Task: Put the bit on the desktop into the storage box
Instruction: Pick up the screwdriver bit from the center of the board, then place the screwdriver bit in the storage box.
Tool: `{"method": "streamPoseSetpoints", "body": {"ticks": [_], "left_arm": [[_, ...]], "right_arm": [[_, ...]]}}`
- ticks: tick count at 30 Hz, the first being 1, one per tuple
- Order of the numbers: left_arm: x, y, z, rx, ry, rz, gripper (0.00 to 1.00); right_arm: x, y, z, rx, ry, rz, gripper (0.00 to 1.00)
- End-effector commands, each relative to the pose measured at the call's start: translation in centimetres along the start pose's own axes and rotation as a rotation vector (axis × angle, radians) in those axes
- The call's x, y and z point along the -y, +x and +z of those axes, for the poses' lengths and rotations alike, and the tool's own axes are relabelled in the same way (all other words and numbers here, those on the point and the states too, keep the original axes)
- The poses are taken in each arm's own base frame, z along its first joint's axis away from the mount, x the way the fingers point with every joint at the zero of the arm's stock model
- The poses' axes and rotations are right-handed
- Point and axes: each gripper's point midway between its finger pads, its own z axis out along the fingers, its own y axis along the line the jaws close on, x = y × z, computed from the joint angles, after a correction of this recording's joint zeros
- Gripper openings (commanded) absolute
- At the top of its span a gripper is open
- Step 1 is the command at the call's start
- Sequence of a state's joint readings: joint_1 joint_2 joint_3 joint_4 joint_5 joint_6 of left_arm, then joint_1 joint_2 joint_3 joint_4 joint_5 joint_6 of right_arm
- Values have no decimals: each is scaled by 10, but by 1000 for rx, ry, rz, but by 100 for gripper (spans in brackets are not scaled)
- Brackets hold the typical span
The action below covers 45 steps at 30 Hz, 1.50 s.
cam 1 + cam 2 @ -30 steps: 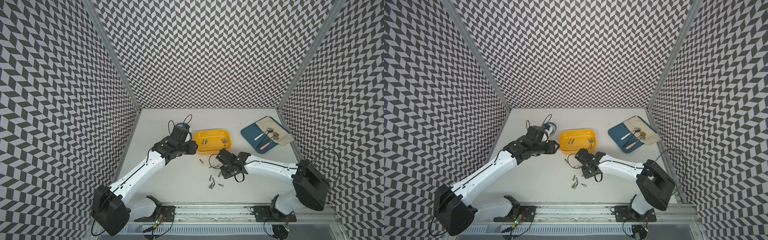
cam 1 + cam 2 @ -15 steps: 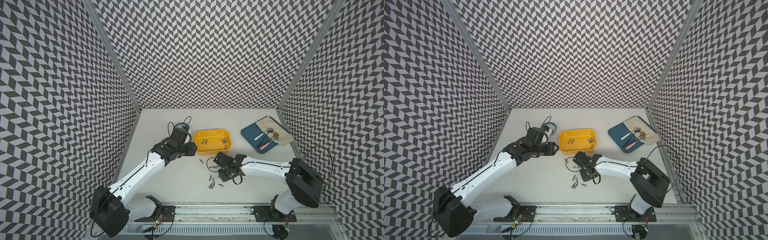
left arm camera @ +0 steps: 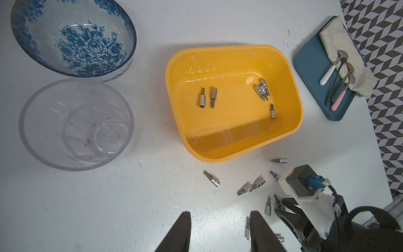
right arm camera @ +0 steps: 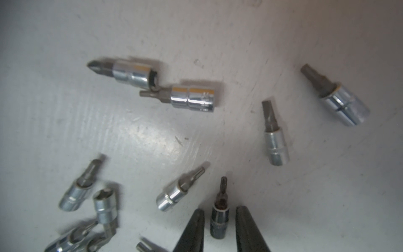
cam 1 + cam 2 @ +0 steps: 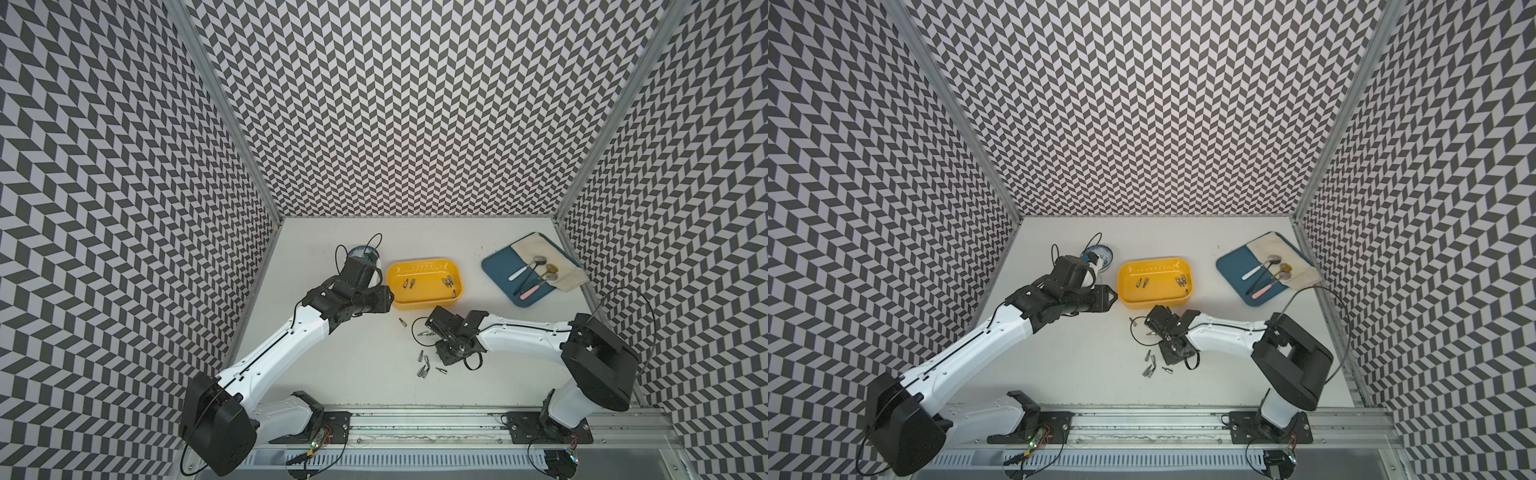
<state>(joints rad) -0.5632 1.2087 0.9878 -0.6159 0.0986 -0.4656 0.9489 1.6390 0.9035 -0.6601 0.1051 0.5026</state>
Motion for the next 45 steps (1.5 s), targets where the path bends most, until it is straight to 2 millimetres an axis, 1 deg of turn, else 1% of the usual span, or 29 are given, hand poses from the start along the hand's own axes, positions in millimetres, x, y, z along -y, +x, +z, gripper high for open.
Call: {"method": "streamPoseSetpoints", "body": {"ticks": [1, 4, 9, 11, 13, 15, 18, 22, 24, 27, 30, 34, 37, 40, 42, 45], "left_arm": [[-2, 5, -5, -2, -7, 0, 48], [-4, 10, -5, -18, -10, 2, 48], [-8, 27, -7, -42, -3, -14, 48], [-9, 34, -8, -45, 2, -25, 48], [-8, 40, -10, -50, 14, -34, 48], [-5, 45, -11, -58, 39, -43, 48], [3, 52, -12, -71, 76, -49, 48], [13, 66, -11, -93, 100, -54, 48], [20, 75, -7, -107, 123, -53, 48], [27, 95, 0, -154, 134, -51, 48], [35, 109, 2, -176, 139, -49, 48], [43, 122, 5, -192, 159, -33, 48], [43, 130, 12, -217, 157, -2, 48], [44, 134, 17, -239, 144, 42, 48], [46, 137, 21, -258, 136, 67, 48], [50, 139, 26, -277, 132, 88, 48]], "right_arm": [[-3, 3, 13, -18, 9, -2, 25], [-3, 3, 14, -25, 7, -3, 19], [-3, 0, 12, -21, 14, -4, 9], [-4, -3, 8, -15, 13, -3, 4], [-8, -13, -2, 13, 5, -1, 0], [-10, -26, -17, 51, 0, 6, 0], [-13, -53, -43, 111, -18, 16, 0], [-9, -96, -77, 188, -23, 35, 0], [-4, -118, -87, 222, -25, 48, 0], [8, -151, -92, 252, -28, 66, 0], [19, -182, -90, 275, -38, 77, 0], [29, -211, -73, 268, -32, 68, 0], [39, -223, -53, 245, -17, 70, 0], [50, -230, -37, 236, -6, 82, 0], [57, -233, -27, 228, 0, 89, 0], [64, -232, -15, 208, 9, 91, 0]]}}
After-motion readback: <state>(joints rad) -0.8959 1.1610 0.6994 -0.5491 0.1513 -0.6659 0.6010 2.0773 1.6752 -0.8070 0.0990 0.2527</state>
